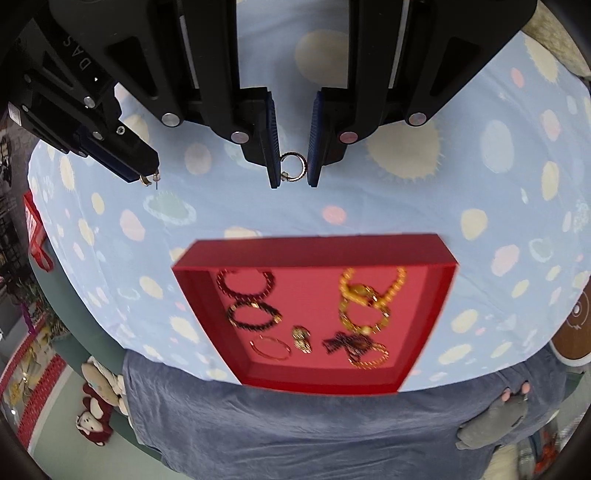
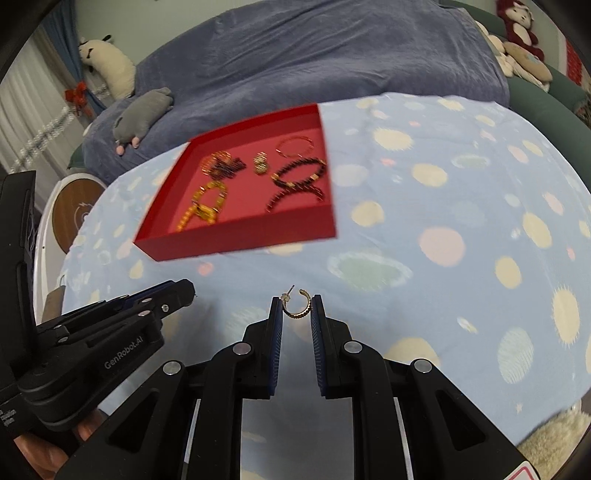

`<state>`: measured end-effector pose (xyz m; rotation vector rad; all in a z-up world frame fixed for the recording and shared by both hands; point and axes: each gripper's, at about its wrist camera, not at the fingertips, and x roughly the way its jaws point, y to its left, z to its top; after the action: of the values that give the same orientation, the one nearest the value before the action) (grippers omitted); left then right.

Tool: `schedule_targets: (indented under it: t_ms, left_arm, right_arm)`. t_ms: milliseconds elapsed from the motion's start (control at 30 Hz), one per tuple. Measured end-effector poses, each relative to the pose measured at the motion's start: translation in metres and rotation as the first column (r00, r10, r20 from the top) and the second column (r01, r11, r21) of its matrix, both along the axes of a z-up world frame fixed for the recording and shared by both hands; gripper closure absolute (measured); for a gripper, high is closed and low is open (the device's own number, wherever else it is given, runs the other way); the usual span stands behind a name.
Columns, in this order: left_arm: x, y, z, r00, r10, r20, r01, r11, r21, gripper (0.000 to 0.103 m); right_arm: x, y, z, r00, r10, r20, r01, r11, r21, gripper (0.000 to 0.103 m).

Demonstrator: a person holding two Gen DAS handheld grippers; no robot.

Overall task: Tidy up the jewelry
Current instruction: 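Carry both hoop earrings into the red box and open both grippers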

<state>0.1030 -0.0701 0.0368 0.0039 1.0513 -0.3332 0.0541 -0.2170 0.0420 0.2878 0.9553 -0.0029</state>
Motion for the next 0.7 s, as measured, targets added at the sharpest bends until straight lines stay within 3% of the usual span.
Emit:
schedule_targets:
  t_ms: [367, 700]
  left_arm:
    - [0.058, 0.018, 0.034, 0.995, 0.05, 0.084, -0.051, 0.999, 0.009, 0.089]
    - [0.12, 0.018, 0.041, 0.989, 0.075, 0.124, -0.078, 0.997, 0.02, 0.089]
  right_arm:
    - [0.072, 0.033, 0.037, 0.992, 0.089, 0.093, -0.085, 0.996, -0.039, 0.088]
    - [0.133, 0.033, 0.034, 0.992, 0.088, 0.093, -0.085, 0.996, -0.037, 0.088]
